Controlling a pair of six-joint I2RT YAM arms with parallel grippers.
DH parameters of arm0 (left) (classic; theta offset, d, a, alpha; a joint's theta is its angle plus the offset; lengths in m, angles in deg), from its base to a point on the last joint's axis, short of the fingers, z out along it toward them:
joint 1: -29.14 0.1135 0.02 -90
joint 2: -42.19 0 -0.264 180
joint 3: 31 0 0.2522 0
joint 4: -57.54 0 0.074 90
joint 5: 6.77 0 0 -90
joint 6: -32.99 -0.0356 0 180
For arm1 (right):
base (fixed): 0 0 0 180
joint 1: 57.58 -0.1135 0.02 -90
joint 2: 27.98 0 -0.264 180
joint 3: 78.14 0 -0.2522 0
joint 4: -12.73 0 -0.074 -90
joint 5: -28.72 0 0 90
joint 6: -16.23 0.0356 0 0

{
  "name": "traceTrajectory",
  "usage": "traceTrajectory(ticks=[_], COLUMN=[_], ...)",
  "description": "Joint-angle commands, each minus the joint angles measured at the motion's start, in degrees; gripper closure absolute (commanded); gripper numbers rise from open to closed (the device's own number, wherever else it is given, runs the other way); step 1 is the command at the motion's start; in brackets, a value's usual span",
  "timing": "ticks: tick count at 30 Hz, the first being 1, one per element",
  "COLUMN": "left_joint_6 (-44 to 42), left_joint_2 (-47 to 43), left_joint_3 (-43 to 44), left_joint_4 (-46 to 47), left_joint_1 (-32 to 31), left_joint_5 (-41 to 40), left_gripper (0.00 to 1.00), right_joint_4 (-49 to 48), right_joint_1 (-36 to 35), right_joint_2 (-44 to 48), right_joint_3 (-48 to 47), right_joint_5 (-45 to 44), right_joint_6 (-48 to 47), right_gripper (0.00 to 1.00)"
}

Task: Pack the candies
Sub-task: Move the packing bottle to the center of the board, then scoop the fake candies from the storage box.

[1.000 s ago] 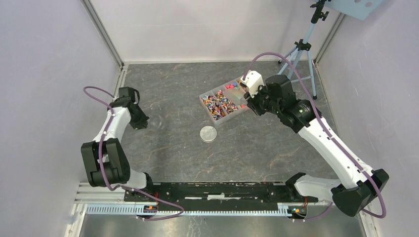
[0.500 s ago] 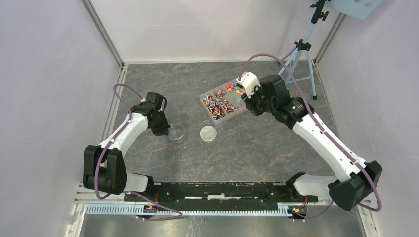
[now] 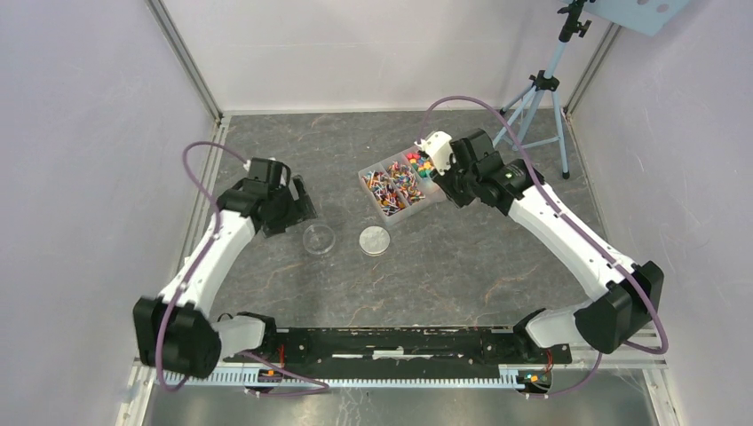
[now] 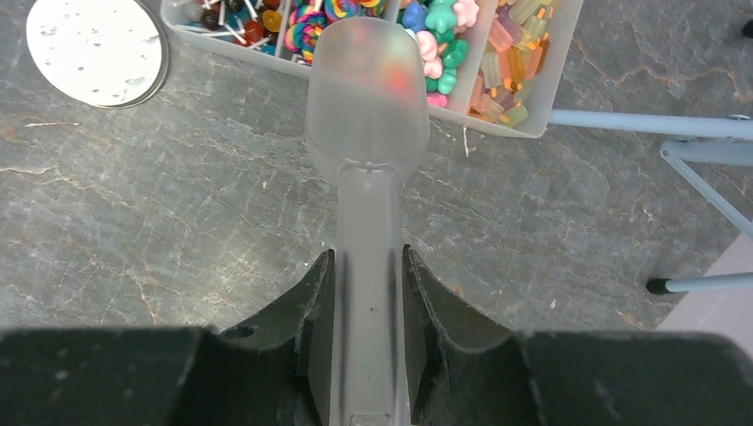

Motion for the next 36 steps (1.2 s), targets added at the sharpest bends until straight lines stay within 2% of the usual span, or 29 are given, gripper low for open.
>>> traceTrajectory(ticks=[1,6,14,22,36], left_joint_6=[-6.44,-11.39,-13.3,-14.47,-15.34], left_joint_2=[-9.98,-17.77,-27.31,-30.85,-33.78], left_joint_3=[6.28,4.21,-6.8,-6.2,-6.46], left_joint_4=[3.13,5.52,9.76,7.89,7.77], left_joint_1=[-0.29,-0.27,-0.35,-2.96,-4.44], left_joint_5=[0.95,3.24,3.23,-1.31,-4.78], left_gripper=[0.0,0.0,0.0,0.0,0.0], right_joint_4=[2.68,5.92,12.42,16.48,15.46], right_joint_1=[0.15,0.15,0.21,0.24,0.24], right_joint_2=[-2.55,-6.55,-16.1,-22.21,-25.07], right_joint_3=[-5.83,-10.79,-20.17,-26.24,-25.99], right_joint_5=[-5.25,-10.11,-14.02,-16.73,-13.96], right_joint_6=[0.95,-0.89,-2.3,-2.04,-3.58], right_gripper=[1.0,1.0,1.0,1.0,1.0])
